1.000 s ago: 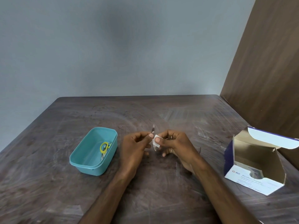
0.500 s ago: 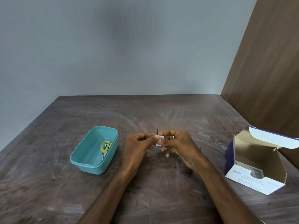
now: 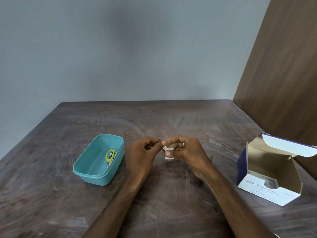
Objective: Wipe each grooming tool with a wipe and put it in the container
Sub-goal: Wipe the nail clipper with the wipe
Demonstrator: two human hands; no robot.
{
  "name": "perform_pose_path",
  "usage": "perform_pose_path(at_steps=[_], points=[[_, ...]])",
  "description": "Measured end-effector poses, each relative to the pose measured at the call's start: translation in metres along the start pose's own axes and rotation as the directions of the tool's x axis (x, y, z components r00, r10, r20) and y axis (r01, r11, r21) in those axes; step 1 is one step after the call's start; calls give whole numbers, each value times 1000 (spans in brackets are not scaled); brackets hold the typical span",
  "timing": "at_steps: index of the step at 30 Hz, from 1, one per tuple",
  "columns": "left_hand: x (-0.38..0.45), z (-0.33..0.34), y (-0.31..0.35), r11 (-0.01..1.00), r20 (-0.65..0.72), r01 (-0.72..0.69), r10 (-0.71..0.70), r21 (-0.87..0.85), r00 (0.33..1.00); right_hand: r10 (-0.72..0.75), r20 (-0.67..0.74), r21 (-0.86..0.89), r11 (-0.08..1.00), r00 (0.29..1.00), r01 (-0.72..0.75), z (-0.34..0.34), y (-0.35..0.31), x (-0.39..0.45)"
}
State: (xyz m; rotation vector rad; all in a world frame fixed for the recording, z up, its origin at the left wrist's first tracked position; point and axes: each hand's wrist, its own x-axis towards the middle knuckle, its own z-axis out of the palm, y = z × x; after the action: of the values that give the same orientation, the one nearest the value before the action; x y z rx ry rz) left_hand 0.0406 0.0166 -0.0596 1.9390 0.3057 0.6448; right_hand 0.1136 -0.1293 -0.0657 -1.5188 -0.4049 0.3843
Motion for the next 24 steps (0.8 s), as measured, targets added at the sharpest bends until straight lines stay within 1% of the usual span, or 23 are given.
perform_pose_path(at_steps=[4,7,11,15,19,24], points=[[-1,-1,0,999,-1,-46,46,18,999,0,-35,-13,1000,999,-1,0,1,0],[-1,0,0,997,-6,-63,64,37,998,3,-48,16,1000,999,-3,1,1,1],[1,-2,-1,999,-41,-32,34,31,999,8,-55,52,999,998,-5,1,0,1],[1,-3,0,999,-59,-29,30,24,998,-3,-35,41,999,999,5,2,-1,-1],[0,-2,1,1000,-58,-29,29,13,998,-21,-66,-13,1000,998,20,2,-1,0],[0,-1,0,999,-39,-32,33,21,999,-36,-86,-9,999,996,36,2,-2,0]])
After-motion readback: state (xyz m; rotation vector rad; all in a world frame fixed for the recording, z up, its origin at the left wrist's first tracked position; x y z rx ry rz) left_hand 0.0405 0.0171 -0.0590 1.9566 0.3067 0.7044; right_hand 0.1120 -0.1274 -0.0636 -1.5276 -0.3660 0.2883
